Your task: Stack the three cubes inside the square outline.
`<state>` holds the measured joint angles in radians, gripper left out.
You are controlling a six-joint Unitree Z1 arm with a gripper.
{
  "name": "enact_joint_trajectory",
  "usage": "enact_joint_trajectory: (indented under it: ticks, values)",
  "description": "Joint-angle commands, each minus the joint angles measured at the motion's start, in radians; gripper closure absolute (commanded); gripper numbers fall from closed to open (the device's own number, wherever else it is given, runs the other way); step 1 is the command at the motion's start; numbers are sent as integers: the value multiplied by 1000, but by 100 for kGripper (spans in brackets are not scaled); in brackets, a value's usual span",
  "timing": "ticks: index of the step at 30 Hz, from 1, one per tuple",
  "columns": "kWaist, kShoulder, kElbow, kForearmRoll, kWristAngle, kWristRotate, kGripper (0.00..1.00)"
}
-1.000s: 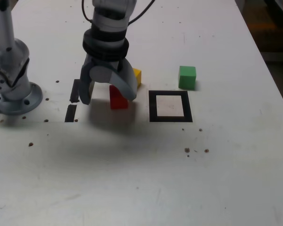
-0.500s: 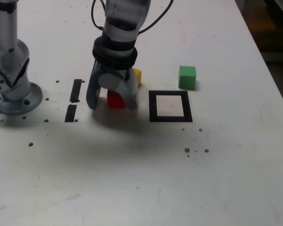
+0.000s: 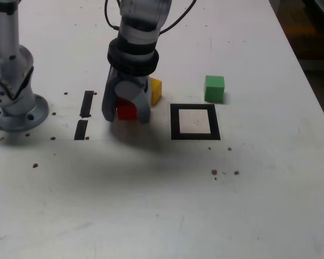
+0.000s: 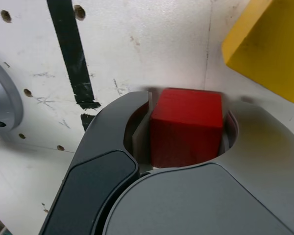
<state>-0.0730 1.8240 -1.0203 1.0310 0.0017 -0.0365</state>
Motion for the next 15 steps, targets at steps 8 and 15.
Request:
enact_joint_trajectory:
  ticks: [8,15]
  values:
    - [-97,28,-331,259,22,-82,81]
    - [-141,186,-663,339,0,-104,81]
